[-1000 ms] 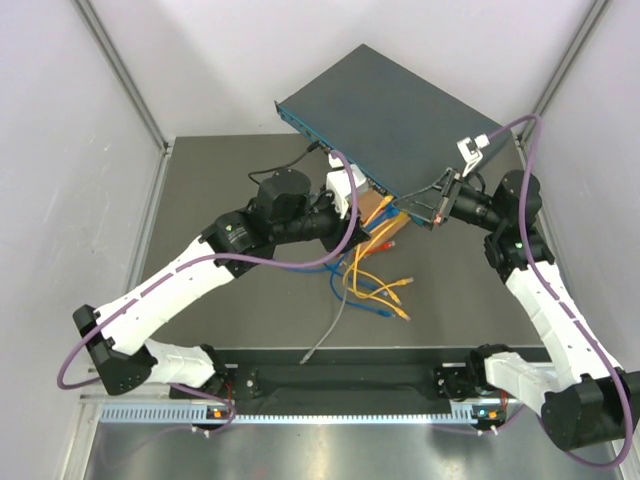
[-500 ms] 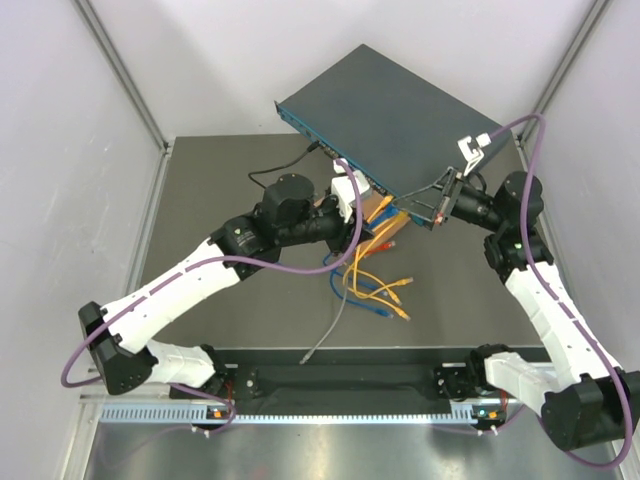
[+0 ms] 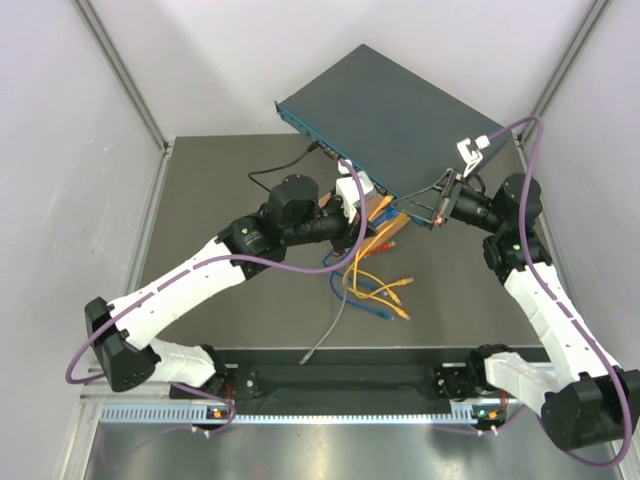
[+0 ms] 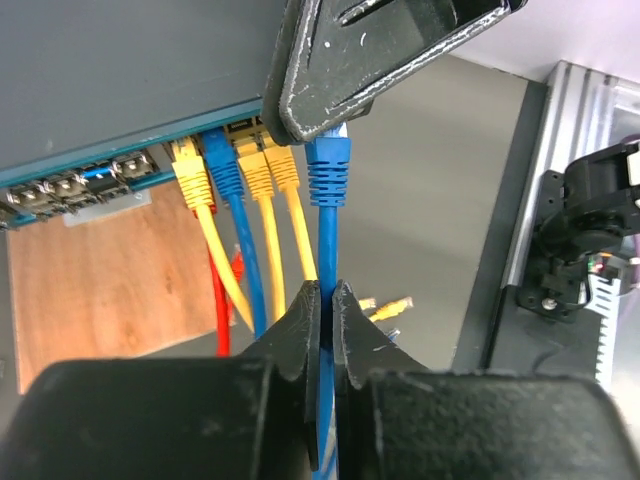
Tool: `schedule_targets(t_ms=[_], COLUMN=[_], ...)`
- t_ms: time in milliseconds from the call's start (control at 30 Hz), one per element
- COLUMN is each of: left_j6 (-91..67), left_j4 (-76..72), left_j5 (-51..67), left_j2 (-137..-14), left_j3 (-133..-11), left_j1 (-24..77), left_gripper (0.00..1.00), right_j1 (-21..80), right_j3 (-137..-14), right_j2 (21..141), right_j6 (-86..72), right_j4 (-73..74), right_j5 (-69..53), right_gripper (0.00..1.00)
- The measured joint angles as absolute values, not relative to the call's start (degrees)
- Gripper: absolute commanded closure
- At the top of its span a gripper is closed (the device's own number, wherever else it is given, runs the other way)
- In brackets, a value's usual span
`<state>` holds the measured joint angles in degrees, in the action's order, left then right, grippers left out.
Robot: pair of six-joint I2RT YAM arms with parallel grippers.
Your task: Insert the plug into the switch port
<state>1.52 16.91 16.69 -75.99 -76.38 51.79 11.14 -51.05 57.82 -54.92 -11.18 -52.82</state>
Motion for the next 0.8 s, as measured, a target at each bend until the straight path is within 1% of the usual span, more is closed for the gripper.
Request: schedule_targets(t_ms=[67, 100, 133, 167, 200, 233, 267, 300, 400, 600, 800], left_j6=[1.34, 1.23, 0.91, 0.23, -1.06, -1.96, -3.25, -4.95, -10.02, -18.52, -22.87], left_j4=[16.93, 16.95, 16.99, 17.43, 18.48, 19.57, 21.21, 23.0, 28.21, 34.7, 41.87], left_j5=[16.99, 17.08, 17.12, 17.15, 17.02, 16.91, 16.75, 16.19, 14.94, 11.55, 10.46], left_j2=[-76.14, -76.16, -76.18, -76.29, -76.55, -76.82, -77.21, -77.71, -79.44, -79.79, -82.85], left_j3=[-76.38, -76.4, -76.42, -76.69, -77.34, -78.0, -79.07, -80.36, -84.73, -85.65, -91.05], left_j1=[51.79, 51.77, 51.77, 51.79, 51.79, 51.79, 51.79, 51.79, 51.79, 51.86, 51.96], left_gripper=[1.0, 1.0, 1.0, 1.0, 1.0, 1.0, 1.0, 1.0, 1.0, 1.0, 1.0], right_j1=[11.14, 11.14, 11.14, 11.14, 11.11, 11.14, 11.22, 11.55, 10.31, 7.79, 2.33], right_j3=[-51.05, -51.03, -51.05, -51.11, -51.16, -51.44, -53.12, -54.68, -58.83, -63.2, -63.79], right_j2=[57.82, 57.82, 57.82, 57.82, 57.82, 57.8, 57.36, 56.6, 55.44, 54.54, 51.29], right_j6=[-54.92, -54.92, -54.78, -54.46, -53.91, -53.19, -53.71, -51.46, -45.58, -33.98, -29.02], right_j4=[-11.18, -11.16, -11.09, -10.48, -9.65, -8.78, -6.96, -6.2, -2.11, 10.17, 17.63], right_j5=[-52.82, -52.82, -52.8, -52.66, -52.51, -52.56, -54.43, -53.6, -50.83, -42.39, -37.12], right_gripper=[1.0, 0.95, 0.67, 0.54, 0.22, 0.15, 0.11, 0.04, 0.0, 0.0, 0.01])
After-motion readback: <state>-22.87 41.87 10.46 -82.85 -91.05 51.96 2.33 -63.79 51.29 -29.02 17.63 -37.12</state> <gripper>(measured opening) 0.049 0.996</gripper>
